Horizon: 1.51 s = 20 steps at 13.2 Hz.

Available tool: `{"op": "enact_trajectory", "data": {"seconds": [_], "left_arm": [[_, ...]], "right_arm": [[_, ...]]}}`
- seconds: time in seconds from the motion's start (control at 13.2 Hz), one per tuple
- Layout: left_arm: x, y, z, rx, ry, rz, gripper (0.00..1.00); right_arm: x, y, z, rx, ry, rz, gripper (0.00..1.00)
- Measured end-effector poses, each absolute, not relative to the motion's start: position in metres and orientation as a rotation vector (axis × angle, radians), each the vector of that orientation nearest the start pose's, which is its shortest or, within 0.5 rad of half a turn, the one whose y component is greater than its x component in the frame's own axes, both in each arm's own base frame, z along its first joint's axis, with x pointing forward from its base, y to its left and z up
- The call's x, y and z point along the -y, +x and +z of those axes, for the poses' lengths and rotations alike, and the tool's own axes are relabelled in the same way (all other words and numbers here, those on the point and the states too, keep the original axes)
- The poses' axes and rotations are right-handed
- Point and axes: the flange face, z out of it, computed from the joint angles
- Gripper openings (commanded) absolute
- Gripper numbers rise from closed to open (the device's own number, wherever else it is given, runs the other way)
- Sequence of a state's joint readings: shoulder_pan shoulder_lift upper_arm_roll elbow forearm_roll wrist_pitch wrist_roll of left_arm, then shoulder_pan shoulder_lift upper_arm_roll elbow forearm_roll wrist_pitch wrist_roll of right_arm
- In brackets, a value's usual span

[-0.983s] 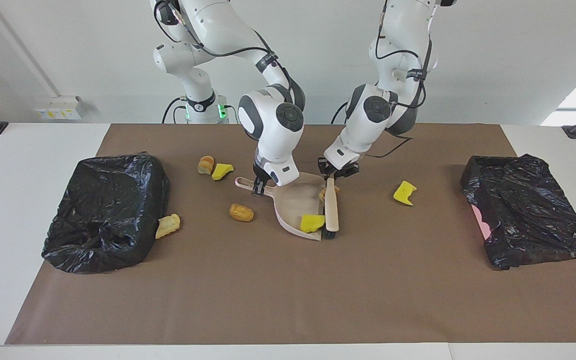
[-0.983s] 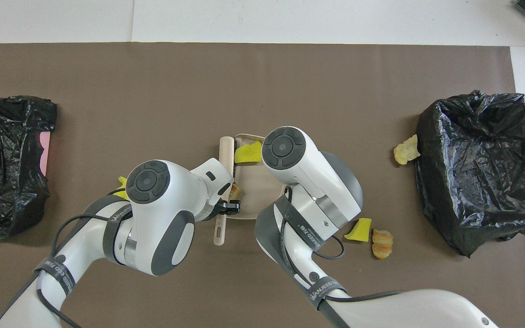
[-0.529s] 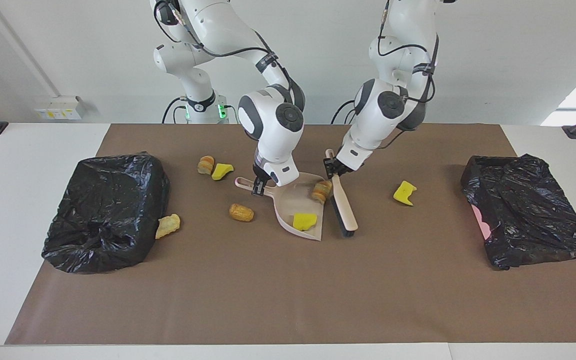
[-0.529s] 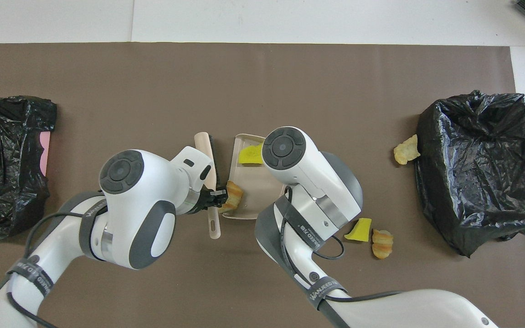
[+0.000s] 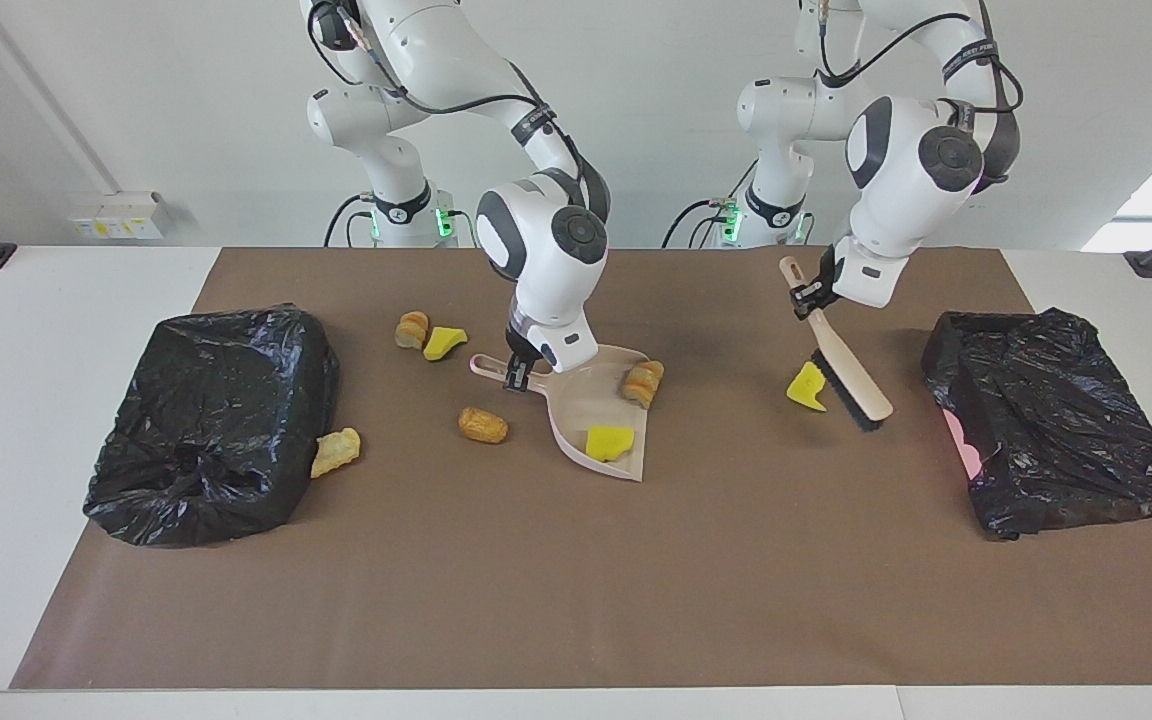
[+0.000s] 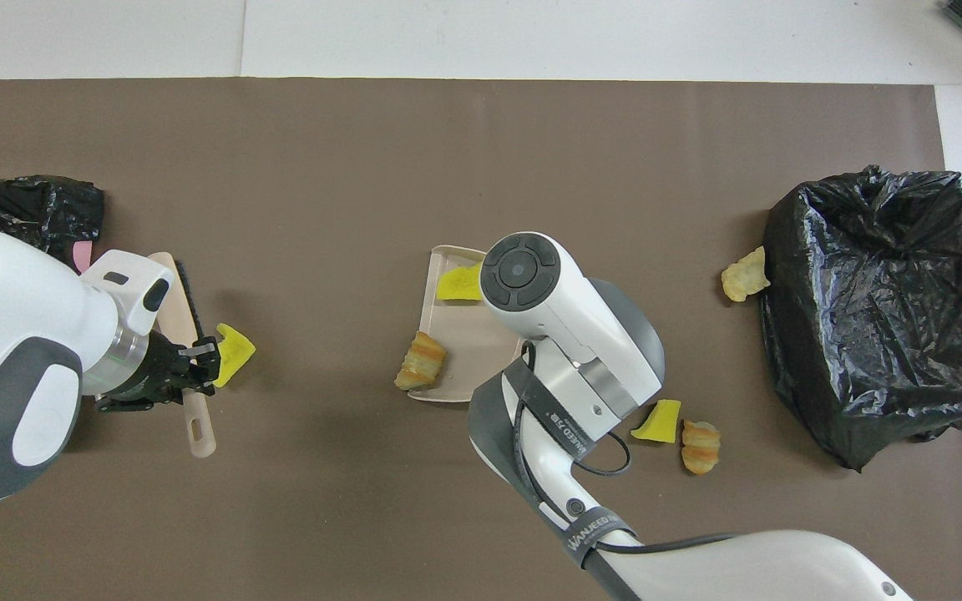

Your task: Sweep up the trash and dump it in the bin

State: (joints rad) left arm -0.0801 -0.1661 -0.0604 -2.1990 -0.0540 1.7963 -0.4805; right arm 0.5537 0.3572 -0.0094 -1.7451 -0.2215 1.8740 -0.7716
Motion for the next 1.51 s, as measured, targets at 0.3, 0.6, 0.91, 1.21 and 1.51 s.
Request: {"op": "enact_trajectory", "data": {"seconds": [0.3,0.6,0.91,1.21,1.51], "left_arm": [[0.056,0.432,0.387,0.457,-3.02,0.429,0.0],[0.111,0.41,0.353,0.298,-3.037,0.343,0.0],[0.193,0.387,0.349,0.197,-3.152,0.3,0.0],[0.261,0.371,0.339,0.147,-3.272,0.226,0.0],[0.308,0.383,0.343,0.154,-3.354,0.199,0.0]], "right_arm": [[-0.308,0.54,0.349,2.135,-2.509,0.408,0.0],[-0.308,0.538,0.346,2.139,-2.506,0.398,0.0],[-0.307,0.537,0.345,2.14,-2.504,0.395,0.0],[-0.307,0.536,0.345,2.141,-2.504,0.393,0.0],[-0.307,0.536,0.345,2.141,-2.504,0.392,0.0]]}}
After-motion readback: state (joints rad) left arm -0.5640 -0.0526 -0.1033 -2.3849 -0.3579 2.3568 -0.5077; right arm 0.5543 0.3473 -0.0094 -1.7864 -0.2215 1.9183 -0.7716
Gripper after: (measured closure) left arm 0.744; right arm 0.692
